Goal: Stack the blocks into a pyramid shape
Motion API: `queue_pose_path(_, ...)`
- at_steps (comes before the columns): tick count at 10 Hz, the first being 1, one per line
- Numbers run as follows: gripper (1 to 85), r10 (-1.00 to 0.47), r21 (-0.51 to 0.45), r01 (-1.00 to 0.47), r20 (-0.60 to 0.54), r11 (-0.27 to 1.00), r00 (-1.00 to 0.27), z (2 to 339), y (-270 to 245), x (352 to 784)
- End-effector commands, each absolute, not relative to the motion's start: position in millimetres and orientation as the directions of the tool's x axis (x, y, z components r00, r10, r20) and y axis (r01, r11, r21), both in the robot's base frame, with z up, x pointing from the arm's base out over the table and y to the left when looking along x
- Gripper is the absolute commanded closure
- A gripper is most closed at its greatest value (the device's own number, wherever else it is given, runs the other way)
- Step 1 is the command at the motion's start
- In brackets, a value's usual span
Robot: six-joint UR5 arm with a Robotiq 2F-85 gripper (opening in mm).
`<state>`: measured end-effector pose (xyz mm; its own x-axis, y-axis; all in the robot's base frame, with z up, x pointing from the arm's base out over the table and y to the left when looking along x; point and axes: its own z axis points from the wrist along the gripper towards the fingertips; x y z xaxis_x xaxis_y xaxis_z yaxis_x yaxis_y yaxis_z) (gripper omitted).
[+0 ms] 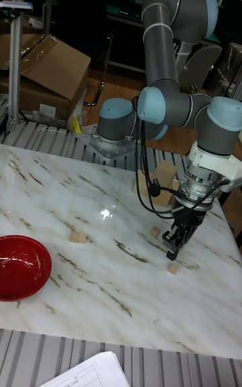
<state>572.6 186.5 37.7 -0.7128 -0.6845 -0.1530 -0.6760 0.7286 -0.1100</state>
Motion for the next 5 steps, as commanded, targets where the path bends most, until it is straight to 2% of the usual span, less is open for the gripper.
queue_pose_path(1,84.7,-0.675,-0.119,-0.665,-0.17,0.737,-0.718,39.7,185.7,578.3)
queue_pose_path(5,84.7,-0.677,-0.123,-0.666,-0.168,0.736,-0.716,39.8,184.9,578.7)
